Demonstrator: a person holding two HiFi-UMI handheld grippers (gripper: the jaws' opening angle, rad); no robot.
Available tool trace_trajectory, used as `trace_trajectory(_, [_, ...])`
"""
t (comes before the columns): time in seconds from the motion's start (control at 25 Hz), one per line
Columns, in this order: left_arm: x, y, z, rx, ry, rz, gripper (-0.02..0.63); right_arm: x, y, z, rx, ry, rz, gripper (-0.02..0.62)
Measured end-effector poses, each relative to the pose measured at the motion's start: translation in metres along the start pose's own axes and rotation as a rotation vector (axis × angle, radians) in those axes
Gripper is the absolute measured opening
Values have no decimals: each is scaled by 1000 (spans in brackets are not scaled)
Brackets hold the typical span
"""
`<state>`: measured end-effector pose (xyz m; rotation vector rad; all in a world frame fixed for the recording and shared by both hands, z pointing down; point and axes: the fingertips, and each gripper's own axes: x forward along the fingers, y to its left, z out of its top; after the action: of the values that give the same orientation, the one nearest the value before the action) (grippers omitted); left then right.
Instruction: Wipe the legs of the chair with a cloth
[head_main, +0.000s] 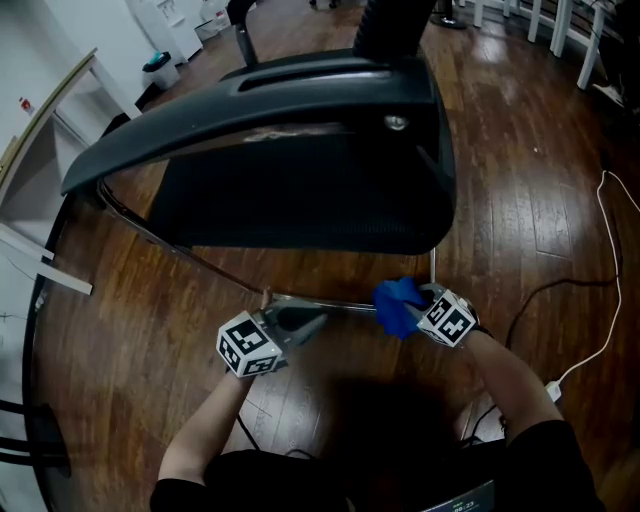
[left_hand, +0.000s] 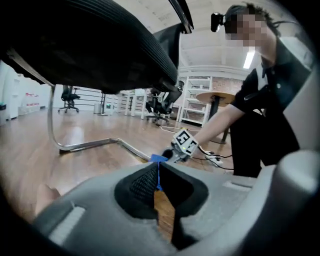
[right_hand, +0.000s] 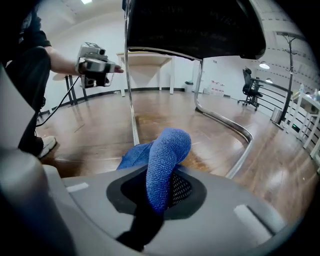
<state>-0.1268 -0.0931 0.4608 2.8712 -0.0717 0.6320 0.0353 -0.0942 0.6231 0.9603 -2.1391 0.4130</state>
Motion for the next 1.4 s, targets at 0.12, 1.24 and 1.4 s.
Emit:
trace_trajectory(0.12, [19,-28,-8,12,46,-82,2,-7,-26,-20,15,57,-92,58])
trace_trajectory(1.24, [11,-43,-18,-17,60,-137,0,23,-48,-25,102,167,-23,58])
trace_trajectory(1.4, [8,-39,-20,-28,58,-124,2,26,-43,-28,-78,244,-6,51])
